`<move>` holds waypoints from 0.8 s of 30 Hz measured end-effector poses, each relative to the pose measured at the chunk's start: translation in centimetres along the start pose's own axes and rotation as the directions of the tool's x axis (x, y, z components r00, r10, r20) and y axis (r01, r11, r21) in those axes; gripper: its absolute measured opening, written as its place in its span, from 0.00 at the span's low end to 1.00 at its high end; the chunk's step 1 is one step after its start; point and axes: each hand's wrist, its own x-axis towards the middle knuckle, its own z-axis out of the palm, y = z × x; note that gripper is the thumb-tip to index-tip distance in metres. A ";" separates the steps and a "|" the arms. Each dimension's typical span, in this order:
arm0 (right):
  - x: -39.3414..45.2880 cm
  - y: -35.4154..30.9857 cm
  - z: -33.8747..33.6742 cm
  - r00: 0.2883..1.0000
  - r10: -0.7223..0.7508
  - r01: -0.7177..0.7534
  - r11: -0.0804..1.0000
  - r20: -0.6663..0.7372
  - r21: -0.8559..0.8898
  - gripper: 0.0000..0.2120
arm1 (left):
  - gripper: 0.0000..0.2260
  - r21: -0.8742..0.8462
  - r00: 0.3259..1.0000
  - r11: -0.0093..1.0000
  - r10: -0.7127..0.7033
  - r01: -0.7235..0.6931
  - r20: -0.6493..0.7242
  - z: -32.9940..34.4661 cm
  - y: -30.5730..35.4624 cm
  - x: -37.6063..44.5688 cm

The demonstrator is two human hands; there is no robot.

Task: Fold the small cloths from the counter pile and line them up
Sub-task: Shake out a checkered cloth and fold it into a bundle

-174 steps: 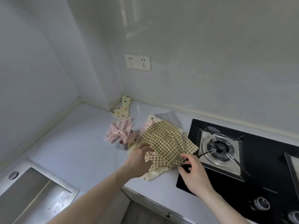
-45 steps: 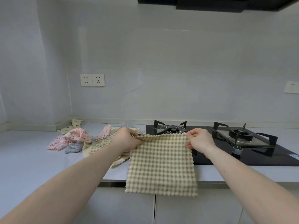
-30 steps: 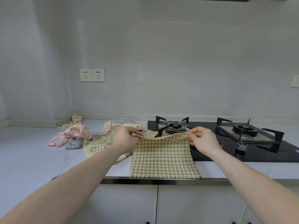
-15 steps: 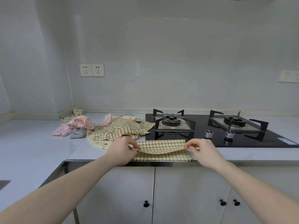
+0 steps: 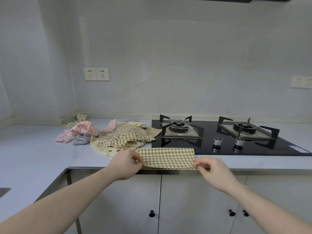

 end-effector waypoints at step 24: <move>8.4 -1.0 1.9 0.876 0.481 -0.481 0.877 0.037 -0.008 0.09 | 0.12 -0.008 0.981 0.998 -0.057 0.056 -0.183 3.6 -4.0 5.8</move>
